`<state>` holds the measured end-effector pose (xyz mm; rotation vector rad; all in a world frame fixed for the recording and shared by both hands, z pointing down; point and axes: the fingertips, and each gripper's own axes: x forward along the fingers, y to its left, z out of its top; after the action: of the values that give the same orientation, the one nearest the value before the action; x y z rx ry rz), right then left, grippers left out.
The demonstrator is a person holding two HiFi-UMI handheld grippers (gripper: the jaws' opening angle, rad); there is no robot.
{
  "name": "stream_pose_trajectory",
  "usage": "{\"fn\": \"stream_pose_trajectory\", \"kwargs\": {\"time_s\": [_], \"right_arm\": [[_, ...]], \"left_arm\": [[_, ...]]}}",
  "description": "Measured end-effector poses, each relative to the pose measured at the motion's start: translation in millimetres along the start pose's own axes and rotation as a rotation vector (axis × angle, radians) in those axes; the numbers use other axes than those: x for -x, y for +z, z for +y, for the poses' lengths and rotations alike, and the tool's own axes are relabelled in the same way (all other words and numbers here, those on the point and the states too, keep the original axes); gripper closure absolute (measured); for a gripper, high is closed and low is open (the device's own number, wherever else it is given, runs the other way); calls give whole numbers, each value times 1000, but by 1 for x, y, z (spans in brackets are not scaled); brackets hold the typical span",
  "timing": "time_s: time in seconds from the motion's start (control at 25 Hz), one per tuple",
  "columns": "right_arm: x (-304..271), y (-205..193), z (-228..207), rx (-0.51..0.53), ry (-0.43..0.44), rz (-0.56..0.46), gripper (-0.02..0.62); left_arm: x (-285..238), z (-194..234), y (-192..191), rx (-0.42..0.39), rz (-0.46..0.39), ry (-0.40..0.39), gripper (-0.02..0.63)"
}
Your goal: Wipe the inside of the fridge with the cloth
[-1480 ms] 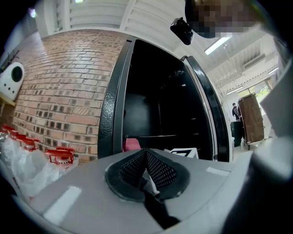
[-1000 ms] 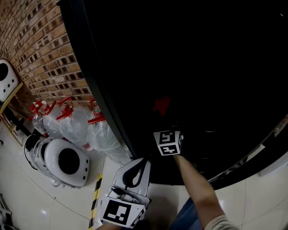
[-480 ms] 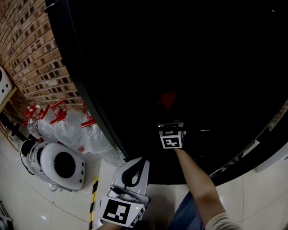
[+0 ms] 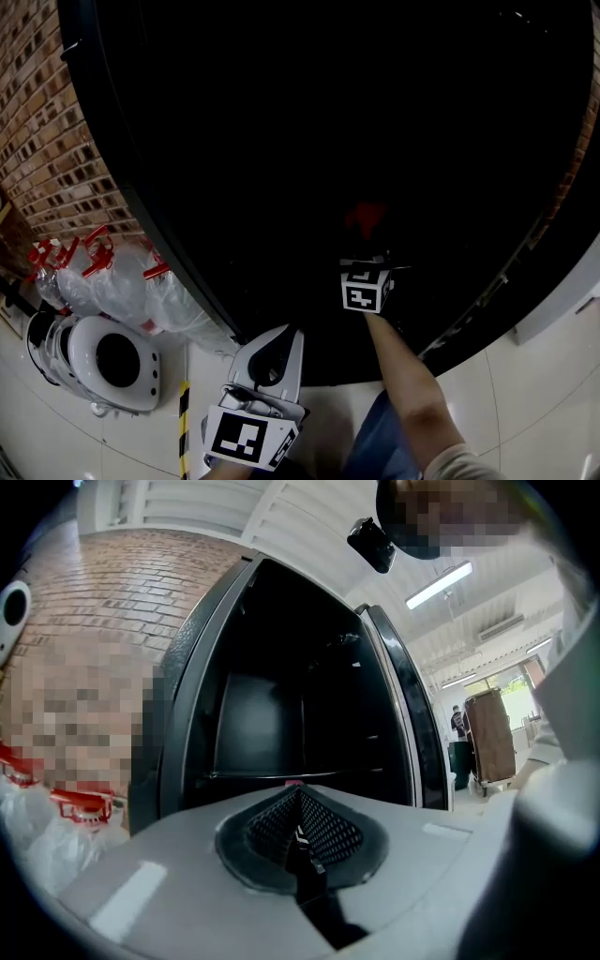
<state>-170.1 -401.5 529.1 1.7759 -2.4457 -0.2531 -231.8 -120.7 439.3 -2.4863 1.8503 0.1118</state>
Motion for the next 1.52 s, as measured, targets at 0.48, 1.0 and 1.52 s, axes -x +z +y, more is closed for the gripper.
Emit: {"fn": "stream_pose_trajectory", "kwargs": {"time_s": [0.48,1.0,1.52], "right_arm": [[49,7,-20,-21,-28,32,537],[175,19,-22,2,-8,-24,537],[246,87,-24,-76,111,-186,537]], "left_arm": [[-14,-9,3,12,-1,-27,600],[-54,-42,-6,23,23,-113,600],[-73,-75,-3,14,54,-174,600]]}}
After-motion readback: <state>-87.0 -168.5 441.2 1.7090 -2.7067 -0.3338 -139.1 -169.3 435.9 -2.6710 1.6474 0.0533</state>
